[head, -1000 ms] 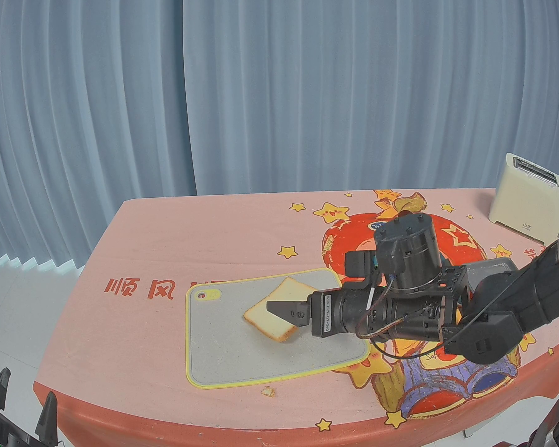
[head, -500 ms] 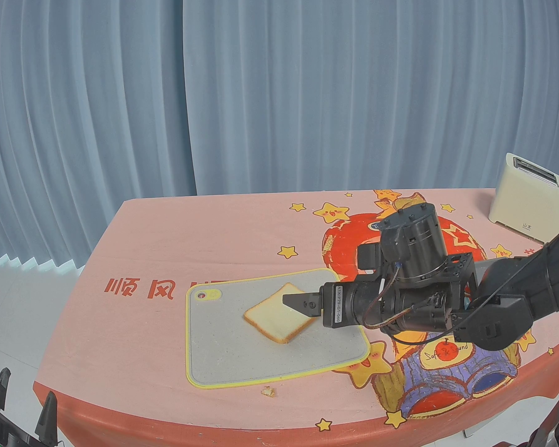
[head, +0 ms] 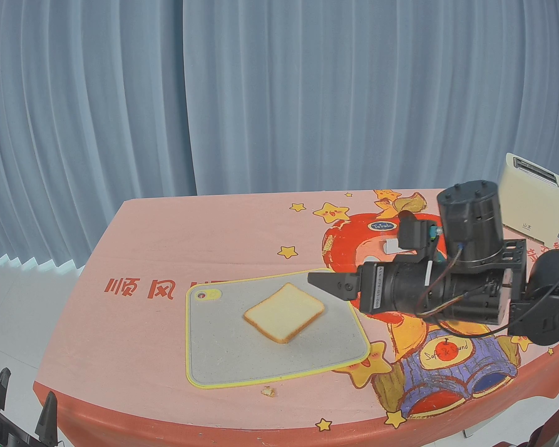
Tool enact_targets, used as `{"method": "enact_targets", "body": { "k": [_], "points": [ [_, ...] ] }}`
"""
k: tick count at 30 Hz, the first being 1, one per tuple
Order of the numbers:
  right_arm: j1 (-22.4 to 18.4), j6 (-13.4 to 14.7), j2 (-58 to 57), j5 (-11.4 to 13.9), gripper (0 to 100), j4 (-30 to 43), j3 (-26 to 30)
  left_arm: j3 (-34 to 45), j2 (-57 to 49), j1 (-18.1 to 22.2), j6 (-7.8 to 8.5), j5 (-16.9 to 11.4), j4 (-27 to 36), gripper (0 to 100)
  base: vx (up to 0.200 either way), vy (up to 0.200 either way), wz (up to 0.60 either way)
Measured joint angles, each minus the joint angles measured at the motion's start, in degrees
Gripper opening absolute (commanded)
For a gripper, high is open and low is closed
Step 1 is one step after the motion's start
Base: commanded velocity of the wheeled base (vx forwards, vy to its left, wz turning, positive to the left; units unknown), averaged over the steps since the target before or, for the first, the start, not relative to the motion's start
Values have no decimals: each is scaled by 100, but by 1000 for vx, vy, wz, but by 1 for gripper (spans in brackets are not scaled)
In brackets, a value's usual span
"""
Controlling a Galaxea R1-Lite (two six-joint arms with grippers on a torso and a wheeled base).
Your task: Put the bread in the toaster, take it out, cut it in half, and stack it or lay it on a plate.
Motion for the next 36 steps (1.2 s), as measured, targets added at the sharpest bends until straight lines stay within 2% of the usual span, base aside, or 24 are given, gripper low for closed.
{"method": "enact_targets", "body": {
  "k": [10, 13, 23, 31, 36],
  "points": [
    [-162, 66, -596, 49, 100, -40, 344, 0, 0, 0, 0, 0, 2, 100, 0, 0, 0],
    [-176, 79, -675, 83, 100, -243, 435, 0, 0, 0, 0, -1, 2, 100, 0, 0, 0],
    [-176, 304, -780, 249, 100, -2030, 1074, 0, 0, 0, 0, 0, 0, 100, 0, 0, 0],
    [-173, 451, -780, 527, 100, -3460, 1723, 0, 0, 0, 0, 0, 0, 100, 0, 0, 0],
    [-173, 646, -764, 719, 100, -4480, 2172, 0, 0, 0, 0, 0, 2, 100, 0, 0, 0]
  ]
}}
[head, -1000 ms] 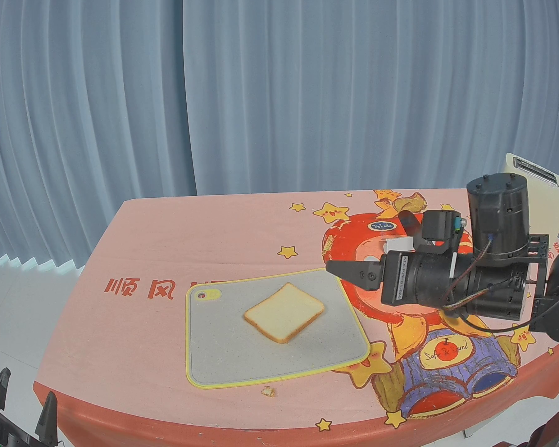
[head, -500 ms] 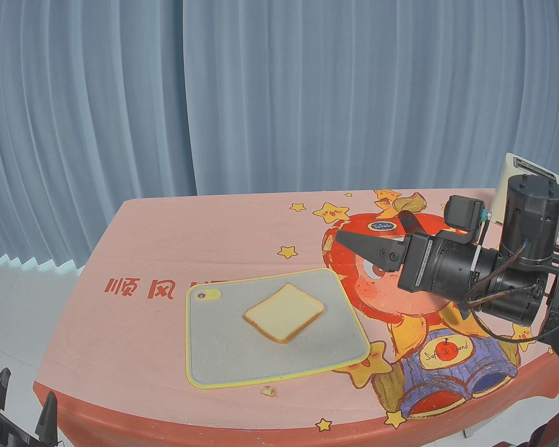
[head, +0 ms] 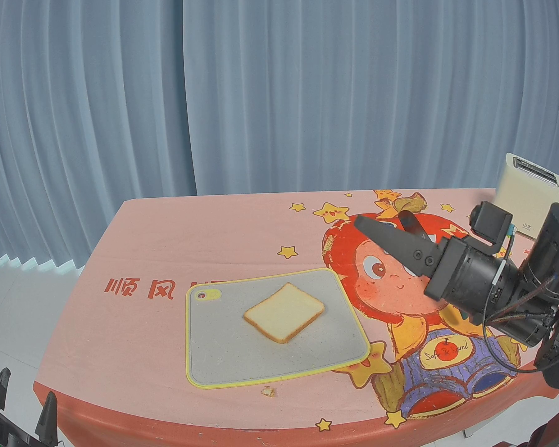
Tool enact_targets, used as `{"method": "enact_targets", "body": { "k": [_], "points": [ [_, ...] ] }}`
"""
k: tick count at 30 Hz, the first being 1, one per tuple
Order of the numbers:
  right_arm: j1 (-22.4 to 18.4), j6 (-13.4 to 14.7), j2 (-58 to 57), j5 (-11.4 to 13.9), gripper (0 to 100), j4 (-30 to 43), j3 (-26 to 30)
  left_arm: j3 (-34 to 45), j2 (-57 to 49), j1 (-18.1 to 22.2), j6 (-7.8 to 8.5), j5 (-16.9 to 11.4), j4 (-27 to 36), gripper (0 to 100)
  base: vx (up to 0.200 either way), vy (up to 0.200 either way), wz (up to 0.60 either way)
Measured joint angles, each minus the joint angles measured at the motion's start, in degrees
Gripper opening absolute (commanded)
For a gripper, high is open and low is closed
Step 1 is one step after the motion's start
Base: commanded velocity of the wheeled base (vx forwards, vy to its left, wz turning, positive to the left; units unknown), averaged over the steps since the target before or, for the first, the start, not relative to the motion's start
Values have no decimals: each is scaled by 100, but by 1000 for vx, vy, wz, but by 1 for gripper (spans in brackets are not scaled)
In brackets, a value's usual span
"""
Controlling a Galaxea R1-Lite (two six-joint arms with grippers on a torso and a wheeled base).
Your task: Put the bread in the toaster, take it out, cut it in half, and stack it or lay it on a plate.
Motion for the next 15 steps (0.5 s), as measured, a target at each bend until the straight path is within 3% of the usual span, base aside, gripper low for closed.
{"method": "enact_targets", "body": {
  "k": [8, 15],
  "points": [
    [16, 110, 106, 169, 100, -1378, 614, 0, 0, 0, 0, 0, -2, 100, 0, 0, 0],
    [105, 13, 188, 180, 100, -1870, 923, 0, 0, 0, 0, -1, 0, 100, 0, 0, 0]
  ]
}}
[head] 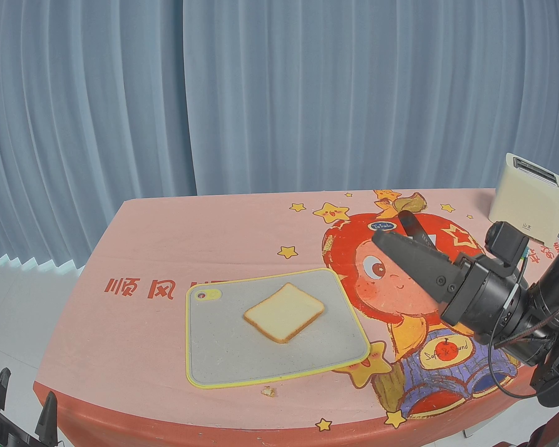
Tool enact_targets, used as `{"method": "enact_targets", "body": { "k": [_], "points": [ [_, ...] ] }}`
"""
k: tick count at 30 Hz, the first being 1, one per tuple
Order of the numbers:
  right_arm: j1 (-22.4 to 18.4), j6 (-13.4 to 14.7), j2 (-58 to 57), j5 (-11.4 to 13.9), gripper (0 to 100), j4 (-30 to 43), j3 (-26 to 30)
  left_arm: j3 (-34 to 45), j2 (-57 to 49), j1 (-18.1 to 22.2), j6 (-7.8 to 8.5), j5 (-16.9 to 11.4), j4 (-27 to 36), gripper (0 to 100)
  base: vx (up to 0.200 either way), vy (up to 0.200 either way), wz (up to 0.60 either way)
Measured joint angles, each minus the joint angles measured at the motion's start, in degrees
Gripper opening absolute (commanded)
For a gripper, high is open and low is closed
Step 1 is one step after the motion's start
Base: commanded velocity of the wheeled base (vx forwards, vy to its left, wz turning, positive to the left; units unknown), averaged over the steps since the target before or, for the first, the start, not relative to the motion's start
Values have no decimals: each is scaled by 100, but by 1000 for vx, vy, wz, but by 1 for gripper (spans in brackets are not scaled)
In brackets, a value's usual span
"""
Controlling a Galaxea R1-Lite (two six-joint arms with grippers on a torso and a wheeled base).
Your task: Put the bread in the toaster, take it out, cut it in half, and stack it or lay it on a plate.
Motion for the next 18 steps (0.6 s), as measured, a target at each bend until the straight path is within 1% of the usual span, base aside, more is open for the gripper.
{"method": "enact_targets", "body": {
  "k": [3, 9, 15, 18],
  "points": [
    [30, -63, 44, 2, 100, -16, 59, 0, 0, 0, 0, 0, 0, 100, 0, 0, 0],
    [30, -518, 140, -6, 100, -24, 118, 0, 0, 0, 0, 0, -2, 100, 0, 0, 0],
    [-85, -813, 157, -9, 100, -60, 168, 0, 0, 0, 0, 0, -2, 100, 0, 0, 0],
    [-119, -1007, 172, -13, 100, -52, 212, 0, 0, 0, 0, 1, -2, 100, 0, 0, 0]
  ]
}}
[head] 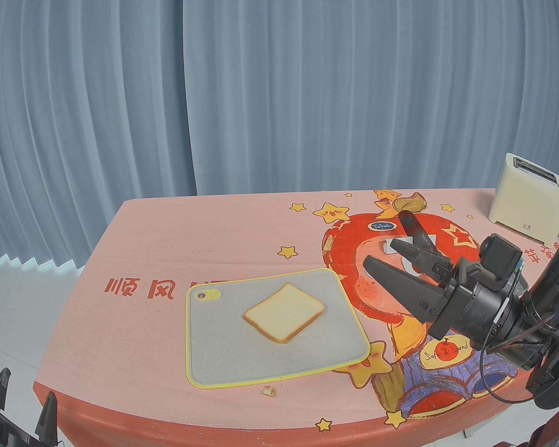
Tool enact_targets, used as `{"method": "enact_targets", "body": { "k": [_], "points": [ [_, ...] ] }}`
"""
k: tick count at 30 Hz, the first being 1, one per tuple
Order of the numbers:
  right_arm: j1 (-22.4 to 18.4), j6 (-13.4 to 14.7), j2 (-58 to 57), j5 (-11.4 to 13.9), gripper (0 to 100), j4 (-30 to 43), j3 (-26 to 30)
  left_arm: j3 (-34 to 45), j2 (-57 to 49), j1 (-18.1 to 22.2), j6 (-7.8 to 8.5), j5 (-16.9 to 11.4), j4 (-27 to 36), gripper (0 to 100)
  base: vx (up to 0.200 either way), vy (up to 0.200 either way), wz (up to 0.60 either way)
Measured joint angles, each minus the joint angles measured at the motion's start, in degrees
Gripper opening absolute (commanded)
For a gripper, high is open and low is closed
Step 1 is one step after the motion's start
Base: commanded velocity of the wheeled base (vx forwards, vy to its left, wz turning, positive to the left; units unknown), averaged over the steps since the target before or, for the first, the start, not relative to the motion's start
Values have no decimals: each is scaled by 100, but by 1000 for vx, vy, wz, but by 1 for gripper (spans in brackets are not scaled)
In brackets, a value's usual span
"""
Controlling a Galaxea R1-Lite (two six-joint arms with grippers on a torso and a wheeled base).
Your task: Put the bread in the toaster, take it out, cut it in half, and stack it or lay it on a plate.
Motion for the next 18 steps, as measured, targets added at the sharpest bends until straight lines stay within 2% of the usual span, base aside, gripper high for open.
{"method": "enact_targets", "body": {
  "k": [3, 9, 12, 18],
  "points": [
    [-121, -228, 5, 2, 100, 0, 37, 0, 0, 0, 0, -1, 2, 100, 0, 0, 0],
    [-402, -369, -23, 7, 100, -2, 130, 0, 0, 0, 2, -1, 0, 100, 0, 0, 0],
    [-589, -567, -26, 11, 100, 1, 184, 0, 0, 0, 0, -1, 0, 100, 0, 0, 0],
    [-706, -663, -43, -2, 100, 26, 232, 0, 0, 0, 0, -1, 0, 100, 0, 0, 0]
  ]
}}
